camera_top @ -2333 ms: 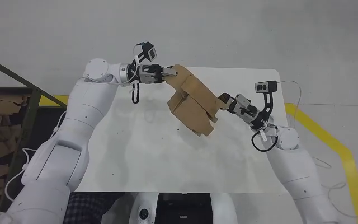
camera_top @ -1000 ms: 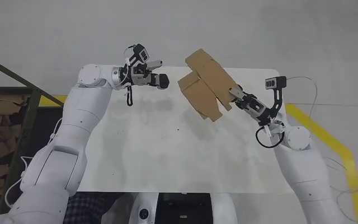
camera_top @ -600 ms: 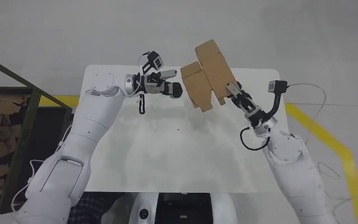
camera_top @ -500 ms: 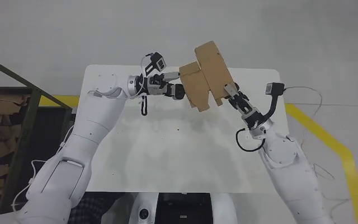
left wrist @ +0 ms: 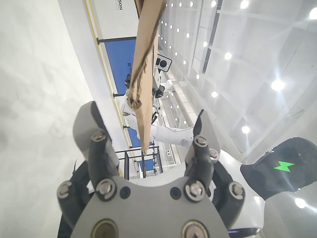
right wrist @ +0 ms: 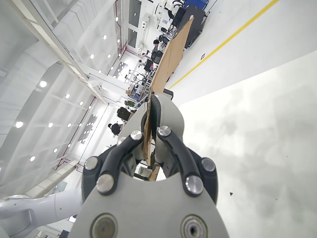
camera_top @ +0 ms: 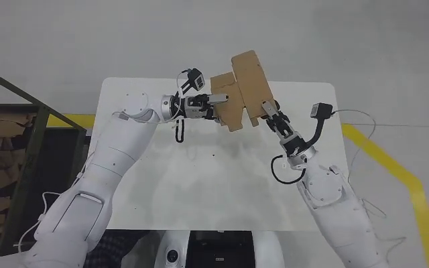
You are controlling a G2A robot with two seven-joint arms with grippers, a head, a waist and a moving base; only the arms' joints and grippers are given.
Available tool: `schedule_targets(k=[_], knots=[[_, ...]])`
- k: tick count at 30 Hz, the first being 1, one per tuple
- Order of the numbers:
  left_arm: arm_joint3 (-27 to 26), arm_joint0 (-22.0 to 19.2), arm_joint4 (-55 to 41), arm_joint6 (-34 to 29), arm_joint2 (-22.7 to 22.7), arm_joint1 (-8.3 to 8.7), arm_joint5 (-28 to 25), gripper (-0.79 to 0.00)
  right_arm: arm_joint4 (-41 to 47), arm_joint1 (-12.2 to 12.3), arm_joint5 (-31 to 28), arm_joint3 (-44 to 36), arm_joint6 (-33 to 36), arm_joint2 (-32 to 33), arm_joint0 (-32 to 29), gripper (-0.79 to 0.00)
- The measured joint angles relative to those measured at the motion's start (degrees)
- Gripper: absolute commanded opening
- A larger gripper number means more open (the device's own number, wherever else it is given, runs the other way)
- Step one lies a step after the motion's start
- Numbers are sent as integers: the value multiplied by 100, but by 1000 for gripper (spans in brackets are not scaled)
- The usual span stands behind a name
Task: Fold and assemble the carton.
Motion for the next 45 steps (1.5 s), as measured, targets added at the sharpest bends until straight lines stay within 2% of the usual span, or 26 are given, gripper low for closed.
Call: schedule_targets(k=[3, 4, 5, 6, 7, 13, 17, 21, 26, 29, 33, 37, 45], knots=[[16, -4, -1, 39, 2, -11, -10, -785, -72, -23, 55, -1, -103, -30, 9, -785], [22, -5, -1, 48, -1, -13, -10, -785, -85, -30, 70, -1, -126, -39, 11, -659], [28, -8, -2, 55, -4, -15, -7, -785, -91, -36, 76, 0, -138, -47, 13, -462], [38, -14, 4, 66, -11, -16, -5, -785, -97, -43, 67, 0, -140, -57, 16, -111], [48, -21, 9, 74, -19, -16, -5, -785, -108, -47, 43, 0, -136, -61, 16, 0], [130, -78, 40, -36, -108, 0, -21, -785, -49, -39, -167, 2, -49, 129, -82, 0], [185, -135, 152, -325, -190, 38, -129, -785, 362, 14, -333, 30, 439, 473, -127, 0], [309, -213, 428, -702, -281, 100, -380, -785, 1572, 111, -219, 271, 1845, 866, -26, 0], [468, -346, 627, -1239, -362, 166, -627, -785, 1997, 218, -167, 618, 3262, 1242, 197, 0], [320, -418, 824, -1460, -295, 218, -483, -785, 2143, 257, -211, 808, 3963, 1278, 344, 0], [-113, -404, 1089, -1469, 66, 387, -460, -785, 2293, 284, -338, 1073, 4753, 1180, 550, 0], [-374, -474, 1165, -1468, 465, 603, -462, -785, 2364, 283, -447, 1289, 5194, 991, 732, 0], [-878, -706, 704, -1468, 1470, 1041, -462, -785, 2553, 237, -700, 1740, 5374, 631, 1023, 0]])
